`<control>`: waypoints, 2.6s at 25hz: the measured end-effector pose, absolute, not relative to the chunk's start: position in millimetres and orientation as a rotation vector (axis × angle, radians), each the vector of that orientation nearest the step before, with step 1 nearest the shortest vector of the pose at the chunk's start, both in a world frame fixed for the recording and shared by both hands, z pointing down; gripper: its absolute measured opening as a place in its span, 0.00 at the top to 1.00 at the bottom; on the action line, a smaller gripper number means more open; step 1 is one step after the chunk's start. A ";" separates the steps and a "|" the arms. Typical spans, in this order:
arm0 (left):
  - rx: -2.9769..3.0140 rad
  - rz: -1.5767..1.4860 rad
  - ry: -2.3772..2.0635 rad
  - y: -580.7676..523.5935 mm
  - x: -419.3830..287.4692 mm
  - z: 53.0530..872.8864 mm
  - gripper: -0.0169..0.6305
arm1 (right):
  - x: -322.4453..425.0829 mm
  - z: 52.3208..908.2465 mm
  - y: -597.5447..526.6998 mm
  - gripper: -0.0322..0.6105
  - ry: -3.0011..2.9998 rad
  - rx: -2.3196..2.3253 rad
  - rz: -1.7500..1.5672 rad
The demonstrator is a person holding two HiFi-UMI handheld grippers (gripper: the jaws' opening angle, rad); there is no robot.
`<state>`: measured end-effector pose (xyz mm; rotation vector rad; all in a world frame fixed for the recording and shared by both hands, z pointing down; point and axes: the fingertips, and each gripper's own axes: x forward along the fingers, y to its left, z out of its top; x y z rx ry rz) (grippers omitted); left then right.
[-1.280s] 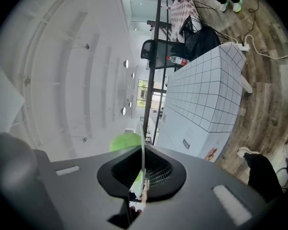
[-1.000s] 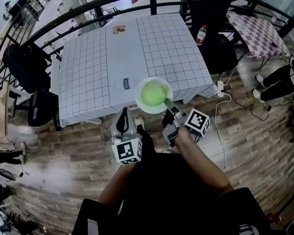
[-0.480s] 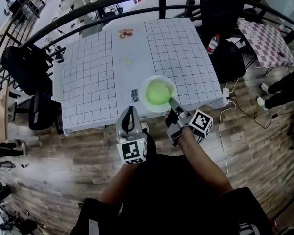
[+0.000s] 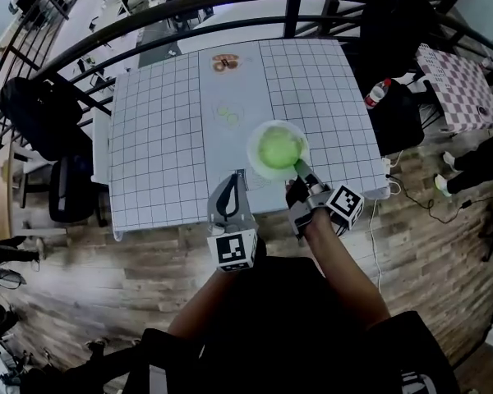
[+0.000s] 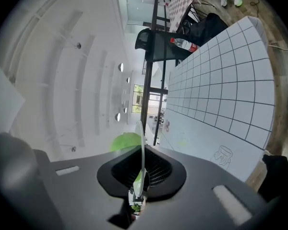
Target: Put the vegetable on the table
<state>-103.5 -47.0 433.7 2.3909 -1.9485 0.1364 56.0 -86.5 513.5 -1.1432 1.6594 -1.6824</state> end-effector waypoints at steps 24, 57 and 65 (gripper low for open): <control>2.491 0.113 -1.745 -190.2 -144.9 443.8 0.96 | 4.3 510.9 -224.6 0.94 1.634 -1.233 -1.541; 2.371 0.299 -1.794 -295.9 -139.2 498.5 0.96 | 17.1 667.5 -330.7 0.94 1.683 -1.161 -1.662; 2.344 0.326 -1.791 -302.1 -139.2 505.3 0.96 | 11.7 712.3 -336.8 0.94 1.779 -1.216 -1.668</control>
